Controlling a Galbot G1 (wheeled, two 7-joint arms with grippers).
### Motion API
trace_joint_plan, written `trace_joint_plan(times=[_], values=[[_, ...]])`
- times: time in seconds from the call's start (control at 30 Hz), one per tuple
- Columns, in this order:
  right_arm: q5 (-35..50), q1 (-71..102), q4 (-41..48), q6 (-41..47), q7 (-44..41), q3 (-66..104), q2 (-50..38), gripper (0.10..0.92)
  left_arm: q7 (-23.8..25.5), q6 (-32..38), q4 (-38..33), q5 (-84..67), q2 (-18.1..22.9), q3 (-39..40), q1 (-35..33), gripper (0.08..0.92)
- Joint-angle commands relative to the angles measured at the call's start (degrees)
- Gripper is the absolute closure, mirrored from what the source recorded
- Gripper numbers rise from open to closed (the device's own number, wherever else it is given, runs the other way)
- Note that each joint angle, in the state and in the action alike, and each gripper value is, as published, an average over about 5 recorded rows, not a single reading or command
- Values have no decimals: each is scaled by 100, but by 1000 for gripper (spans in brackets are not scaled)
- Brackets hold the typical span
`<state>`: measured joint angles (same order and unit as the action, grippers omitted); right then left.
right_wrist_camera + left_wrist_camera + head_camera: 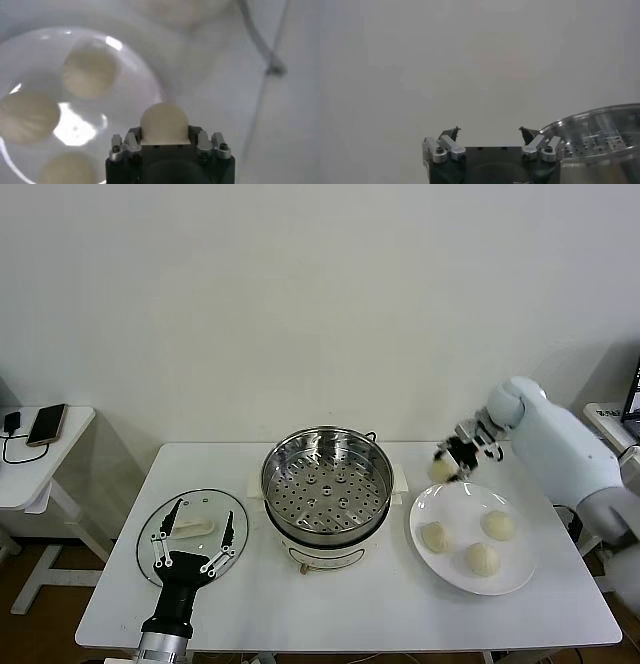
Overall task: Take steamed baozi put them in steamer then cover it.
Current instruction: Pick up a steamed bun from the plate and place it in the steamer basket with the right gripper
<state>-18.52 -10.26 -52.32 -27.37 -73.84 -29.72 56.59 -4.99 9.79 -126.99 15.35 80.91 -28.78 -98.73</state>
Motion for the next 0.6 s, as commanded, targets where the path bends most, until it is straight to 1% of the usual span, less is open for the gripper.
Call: trace_joint_plan(times=[0.03, 0.17, 0.27, 0.6], values=[[534, -1301, -1360, -1059, -94, -928, 316, 375, -4, 0, -13, 2, -7, 15, -4, 177], [437, -1444, -1517, -1445, -140, -1295, 656, 372, -11, 19, -32, -1, -4, 26, -22, 177], [162, -1340, -1525, -1673, -136, -1488, 944, 372, -20, 37, -42, -12, -5, 18, -28, 177], [-1122, -550, -795, -1937, 81, -1456, 1830, 372, -48, 75, -65, -57, -13, -21, -38, 177]])
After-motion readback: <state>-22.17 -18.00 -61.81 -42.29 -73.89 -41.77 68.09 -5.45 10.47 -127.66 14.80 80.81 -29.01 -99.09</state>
